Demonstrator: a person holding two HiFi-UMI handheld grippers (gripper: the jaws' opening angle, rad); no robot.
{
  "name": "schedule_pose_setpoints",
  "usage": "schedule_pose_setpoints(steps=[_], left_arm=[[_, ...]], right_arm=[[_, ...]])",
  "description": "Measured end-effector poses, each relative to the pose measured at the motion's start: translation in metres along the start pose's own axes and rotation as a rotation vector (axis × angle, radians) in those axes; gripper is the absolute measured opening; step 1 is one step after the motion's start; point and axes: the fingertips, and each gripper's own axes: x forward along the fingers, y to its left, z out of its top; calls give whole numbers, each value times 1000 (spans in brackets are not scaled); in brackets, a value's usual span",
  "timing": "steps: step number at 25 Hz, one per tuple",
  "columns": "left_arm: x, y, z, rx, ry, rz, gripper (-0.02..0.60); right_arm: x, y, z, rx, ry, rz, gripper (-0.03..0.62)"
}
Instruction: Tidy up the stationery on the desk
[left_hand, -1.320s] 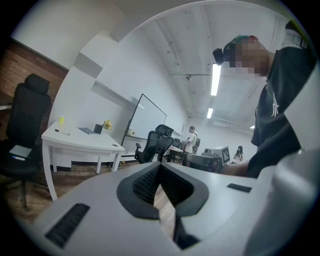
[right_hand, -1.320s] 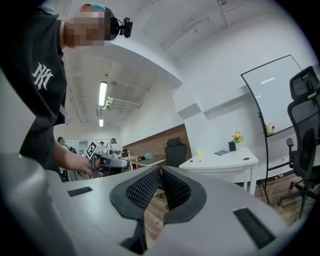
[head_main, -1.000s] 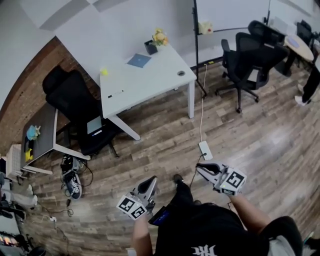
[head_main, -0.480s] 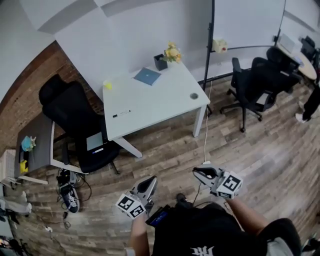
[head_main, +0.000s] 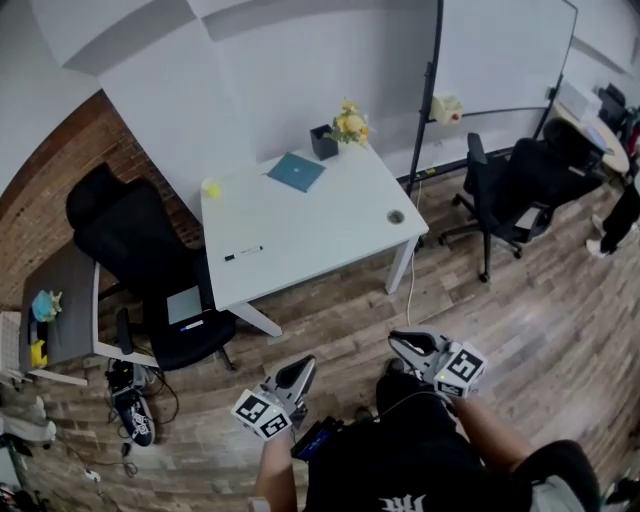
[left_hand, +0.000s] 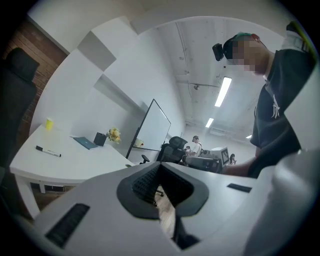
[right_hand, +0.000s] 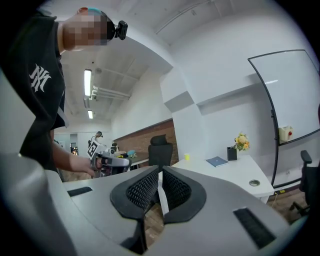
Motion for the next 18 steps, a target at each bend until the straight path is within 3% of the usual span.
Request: schedule_pose_setpoints(steps=[11, 18], left_arm=[[50, 73, 26, -15, 14, 51, -3], [93, 125, 56, -27, 5, 121, -3]], right_arm=[[59, -83, 4, 32, 4, 38, 48], [100, -147, 24, 19, 0, 113, 48]])
